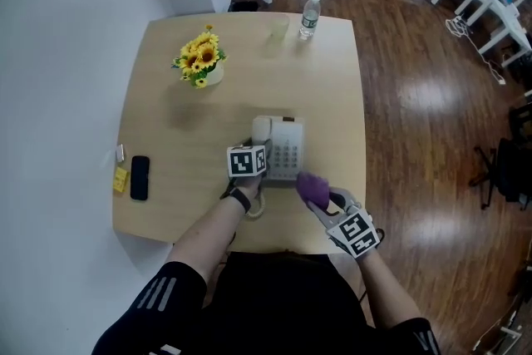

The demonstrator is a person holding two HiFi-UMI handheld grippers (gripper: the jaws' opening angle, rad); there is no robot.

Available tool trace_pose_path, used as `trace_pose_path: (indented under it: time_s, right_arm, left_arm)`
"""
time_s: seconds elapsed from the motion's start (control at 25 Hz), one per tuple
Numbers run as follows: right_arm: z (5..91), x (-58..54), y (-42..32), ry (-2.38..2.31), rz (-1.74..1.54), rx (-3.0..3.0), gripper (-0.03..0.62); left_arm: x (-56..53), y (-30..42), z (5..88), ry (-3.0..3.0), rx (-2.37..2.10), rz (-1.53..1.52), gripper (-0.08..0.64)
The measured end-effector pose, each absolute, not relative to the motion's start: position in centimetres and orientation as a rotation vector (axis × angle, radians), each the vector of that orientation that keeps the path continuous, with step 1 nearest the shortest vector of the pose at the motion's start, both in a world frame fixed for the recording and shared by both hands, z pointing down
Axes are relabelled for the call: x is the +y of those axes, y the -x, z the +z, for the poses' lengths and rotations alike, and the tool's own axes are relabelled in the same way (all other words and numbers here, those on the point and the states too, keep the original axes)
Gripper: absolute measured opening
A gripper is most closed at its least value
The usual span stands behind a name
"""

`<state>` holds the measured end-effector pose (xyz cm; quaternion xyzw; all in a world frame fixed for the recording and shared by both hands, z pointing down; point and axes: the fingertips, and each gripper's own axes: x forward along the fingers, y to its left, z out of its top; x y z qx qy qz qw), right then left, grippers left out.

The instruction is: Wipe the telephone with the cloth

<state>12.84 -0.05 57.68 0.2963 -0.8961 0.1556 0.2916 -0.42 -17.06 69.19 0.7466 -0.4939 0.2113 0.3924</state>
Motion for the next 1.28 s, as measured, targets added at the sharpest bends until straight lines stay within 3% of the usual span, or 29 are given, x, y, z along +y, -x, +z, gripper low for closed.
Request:
trace_pose_path:
  time_s: [0.52, 0.84, 1.28]
  right_arm:
    - [56.9, -0.1, -14.0, -0.856, 0.454, -2.415, 0.132]
    - [56.4, -0.3, -12.7, -0.856, 0.47, -2.444, 0.132]
    - [53.0, -0.6, -7.5, -0.82, 0.682, -2.656, 0.133]
  left_arm:
    - [-18.3, -0.5, 71.6, -1.842, -1.351, 0.726, 0.23]
    - [-17.4, -1.2, 69.2, -2.014, -1.229, 0.725, 0.304]
    - [-7.6, 2.0, 58.1, -2.365, -0.784, 0.33, 0.279]
